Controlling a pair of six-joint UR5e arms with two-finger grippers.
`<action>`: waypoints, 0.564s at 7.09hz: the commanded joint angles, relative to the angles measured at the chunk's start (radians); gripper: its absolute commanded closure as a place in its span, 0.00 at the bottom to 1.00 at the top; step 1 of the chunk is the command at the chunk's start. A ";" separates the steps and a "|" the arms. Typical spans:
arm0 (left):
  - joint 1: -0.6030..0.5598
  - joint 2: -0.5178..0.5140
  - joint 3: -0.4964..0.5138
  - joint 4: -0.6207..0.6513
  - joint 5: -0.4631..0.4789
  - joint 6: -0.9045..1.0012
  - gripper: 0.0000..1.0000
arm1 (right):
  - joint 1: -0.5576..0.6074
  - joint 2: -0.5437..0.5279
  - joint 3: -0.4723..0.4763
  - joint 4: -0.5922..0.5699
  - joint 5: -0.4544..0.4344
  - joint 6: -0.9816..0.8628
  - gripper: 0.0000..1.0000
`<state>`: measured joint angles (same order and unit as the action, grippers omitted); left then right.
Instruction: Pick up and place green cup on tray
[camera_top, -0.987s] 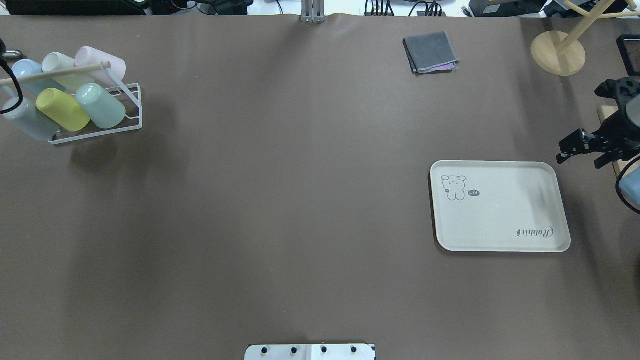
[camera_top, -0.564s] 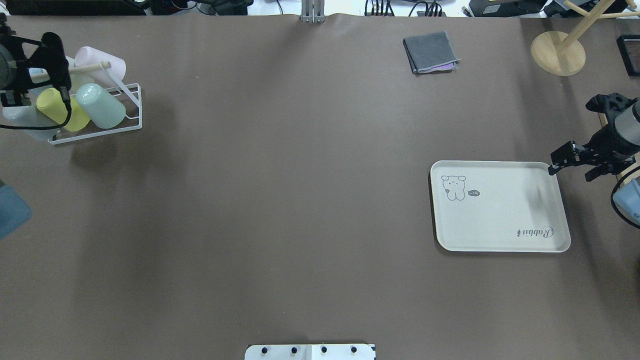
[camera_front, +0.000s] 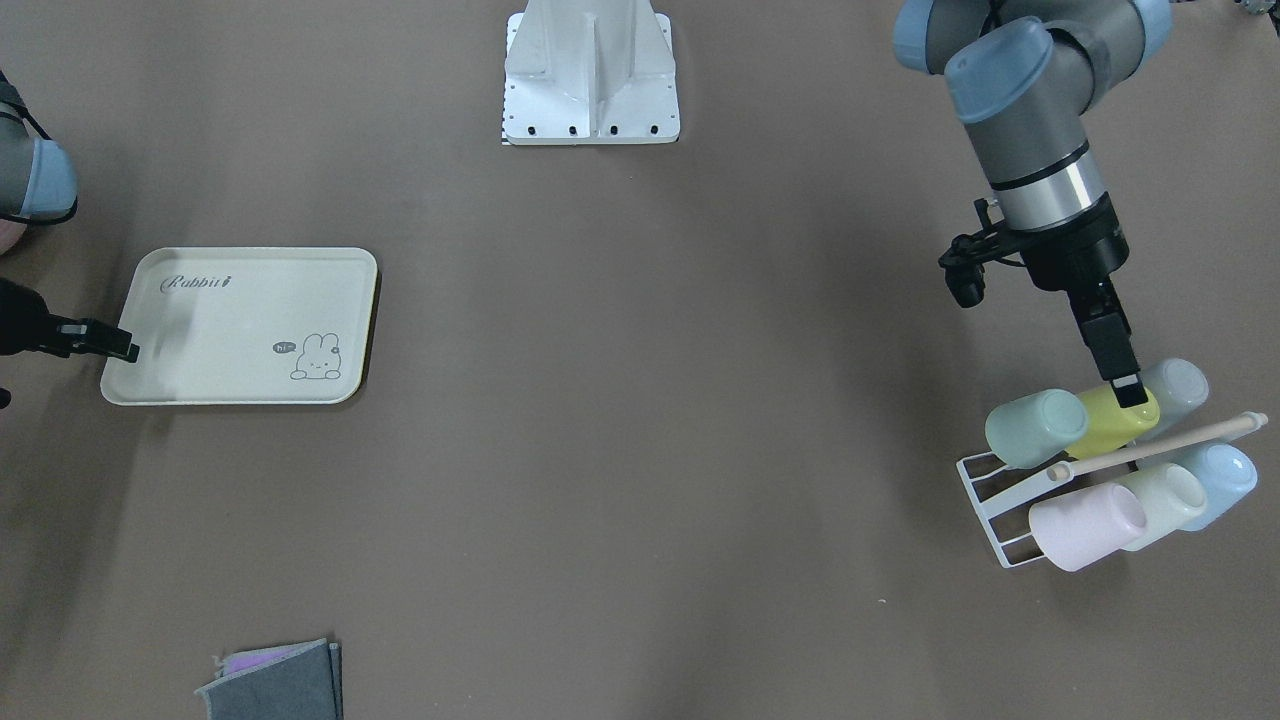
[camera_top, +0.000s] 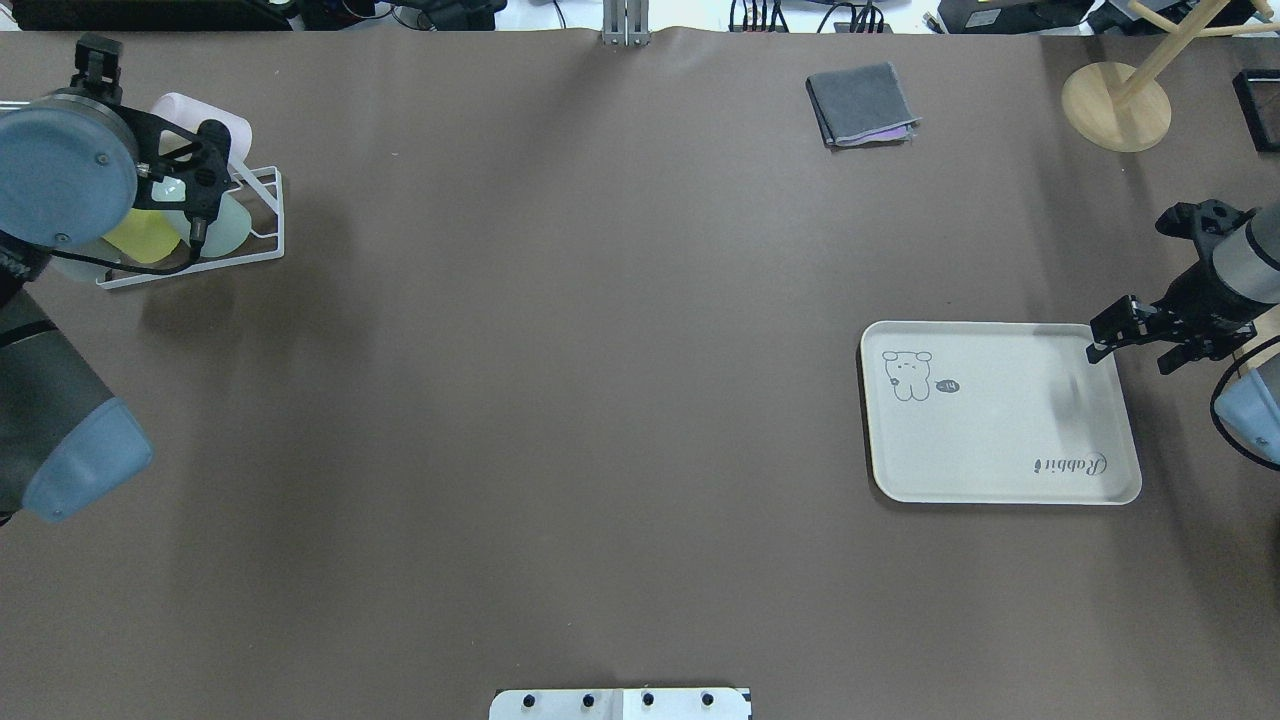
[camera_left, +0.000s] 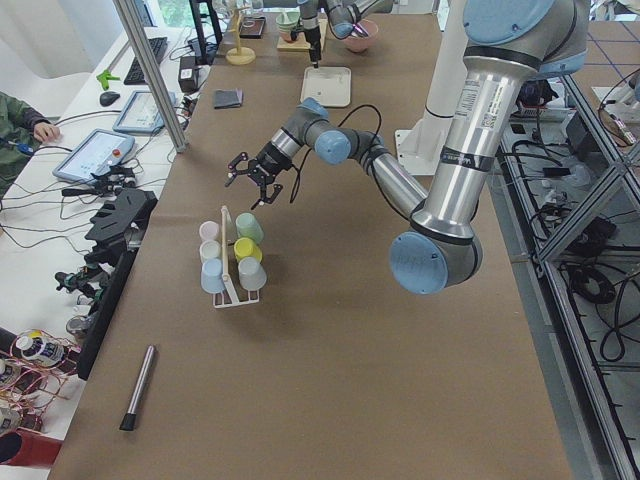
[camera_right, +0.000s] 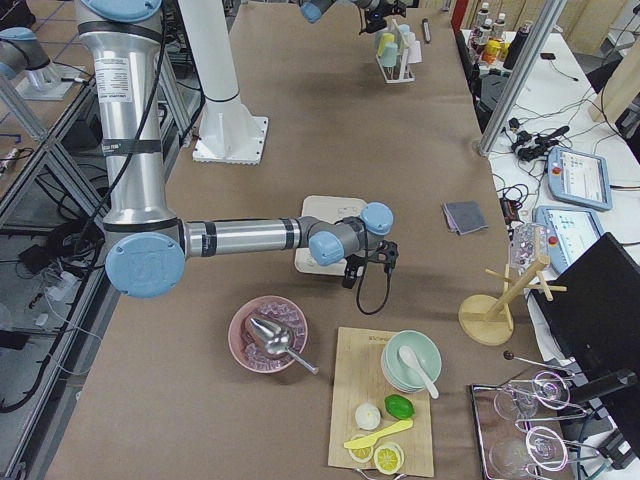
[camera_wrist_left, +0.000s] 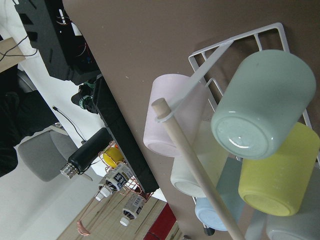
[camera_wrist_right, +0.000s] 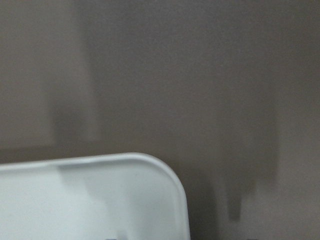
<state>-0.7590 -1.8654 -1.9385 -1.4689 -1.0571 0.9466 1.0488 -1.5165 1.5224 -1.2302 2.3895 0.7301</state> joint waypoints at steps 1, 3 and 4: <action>0.091 -0.001 0.038 0.001 0.135 0.180 0.01 | -0.026 -0.005 0.001 0.002 0.002 0.002 0.18; 0.151 0.006 0.074 -0.001 0.204 0.254 0.01 | -0.033 -0.020 0.007 0.002 0.002 0.002 0.28; 0.165 0.008 0.091 -0.001 0.239 0.315 0.01 | -0.033 -0.037 0.022 0.002 0.004 0.000 0.45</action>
<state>-0.6170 -1.8606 -1.8700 -1.4690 -0.8568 1.1996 1.0168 -1.5369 1.5306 -1.2288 2.3915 0.7314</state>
